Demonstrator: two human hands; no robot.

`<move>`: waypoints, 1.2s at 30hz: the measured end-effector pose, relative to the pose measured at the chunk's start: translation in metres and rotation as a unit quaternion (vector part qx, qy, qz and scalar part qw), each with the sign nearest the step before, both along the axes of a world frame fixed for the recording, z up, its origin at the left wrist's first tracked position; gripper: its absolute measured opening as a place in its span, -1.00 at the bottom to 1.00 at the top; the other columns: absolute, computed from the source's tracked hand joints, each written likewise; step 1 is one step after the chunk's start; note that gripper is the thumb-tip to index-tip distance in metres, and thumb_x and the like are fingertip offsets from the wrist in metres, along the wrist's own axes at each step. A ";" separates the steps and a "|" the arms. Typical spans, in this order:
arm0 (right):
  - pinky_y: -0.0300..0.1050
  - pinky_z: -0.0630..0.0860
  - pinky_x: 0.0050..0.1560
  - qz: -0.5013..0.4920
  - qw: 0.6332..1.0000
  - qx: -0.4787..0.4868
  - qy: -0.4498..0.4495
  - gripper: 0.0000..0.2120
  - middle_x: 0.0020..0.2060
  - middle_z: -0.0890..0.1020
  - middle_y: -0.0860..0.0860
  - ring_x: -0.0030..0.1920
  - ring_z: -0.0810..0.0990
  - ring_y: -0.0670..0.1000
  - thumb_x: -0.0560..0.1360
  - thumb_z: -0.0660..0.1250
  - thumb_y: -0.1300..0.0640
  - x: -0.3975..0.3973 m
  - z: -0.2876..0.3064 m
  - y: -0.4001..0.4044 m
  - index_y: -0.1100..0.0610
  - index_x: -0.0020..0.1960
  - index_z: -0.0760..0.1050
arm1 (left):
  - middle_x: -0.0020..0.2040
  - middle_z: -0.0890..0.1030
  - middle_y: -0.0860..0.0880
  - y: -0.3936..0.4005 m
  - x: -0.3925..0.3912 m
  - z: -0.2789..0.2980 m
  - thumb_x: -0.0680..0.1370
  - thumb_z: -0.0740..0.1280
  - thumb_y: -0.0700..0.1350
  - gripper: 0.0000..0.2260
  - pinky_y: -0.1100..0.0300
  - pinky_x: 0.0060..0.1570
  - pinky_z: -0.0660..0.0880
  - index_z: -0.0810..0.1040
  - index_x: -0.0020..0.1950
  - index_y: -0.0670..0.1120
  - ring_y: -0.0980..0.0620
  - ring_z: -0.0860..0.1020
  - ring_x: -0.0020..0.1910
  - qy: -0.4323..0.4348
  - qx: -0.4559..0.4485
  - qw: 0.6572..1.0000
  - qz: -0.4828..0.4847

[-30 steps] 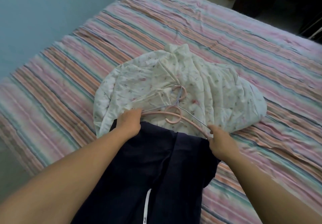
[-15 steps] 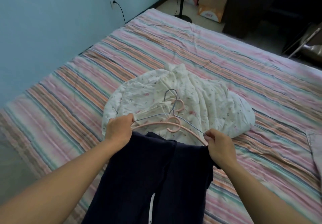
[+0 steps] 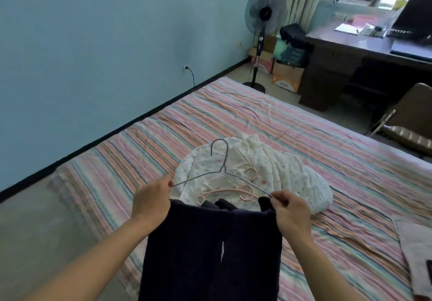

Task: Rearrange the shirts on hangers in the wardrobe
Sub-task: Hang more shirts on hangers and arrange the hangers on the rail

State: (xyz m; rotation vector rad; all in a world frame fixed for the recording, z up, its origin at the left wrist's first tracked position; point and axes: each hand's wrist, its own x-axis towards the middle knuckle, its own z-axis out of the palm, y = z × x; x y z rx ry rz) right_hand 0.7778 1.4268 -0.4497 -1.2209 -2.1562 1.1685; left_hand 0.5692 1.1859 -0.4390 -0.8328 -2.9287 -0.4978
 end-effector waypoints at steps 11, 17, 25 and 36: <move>-0.31 0.43 -0.25 0.147 0.980 0.106 0.080 -0.86 -0.32 0.65 -0.17 -0.26 0.59 -0.21 0.52 0.45 0.09 0.018 0.169 -0.103 -0.12 -0.19 0.62 | -0.20 0.58 0.09 -0.137 0.051 0.155 0.61 0.31 -0.20 -0.85 0.30 -0.33 0.34 0.57 -0.09 0.02 0.07 0.55 -0.19 -0.046 0.195 0.980 0.002; -0.39 0.47 -0.19 0.257 0.942 0.181 0.118 -0.77 -0.29 0.63 -0.32 -0.19 0.61 -0.23 0.54 0.40 0.25 0.028 0.267 -0.158 -0.09 -0.11 0.63 | -0.23 0.58 0.15 -0.193 0.094 0.249 0.59 0.33 -0.21 -0.82 0.32 -0.26 0.35 0.58 -0.13 0.06 0.19 0.53 -0.20 -0.003 0.234 0.972 -0.014; -0.40 0.41 -0.34 0.315 0.909 0.170 0.212 -0.84 -0.36 0.65 -0.18 -0.41 0.50 -0.20 0.46 0.51 0.12 0.030 0.375 -0.236 -0.11 -0.23 0.67 | -0.23 0.64 0.19 -0.255 0.139 0.361 0.55 0.41 -0.18 -0.81 0.36 -0.15 0.48 0.62 -0.11 0.13 0.18 0.62 -0.19 0.003 0.275 0.961 -0.018; -0.28 0.37 -0.36 0.417 0.863 0.127 0.254 -0.94 -0.43 0.61 -0.06 -0.43 0.44 -0.14 0.45 0.51 0.01 0.043 0.447 -0.335 -0.15 -0.16 0.69 | -0.35 0.67 0.08 -0.333 0.199 0.446 0.51 0.46 -0.13 -0.89 0.43 -0.34 0.44 0.68 -0.18 0.06 0.17 0.58 -0.38 0.003 0.376 0.926 -0.023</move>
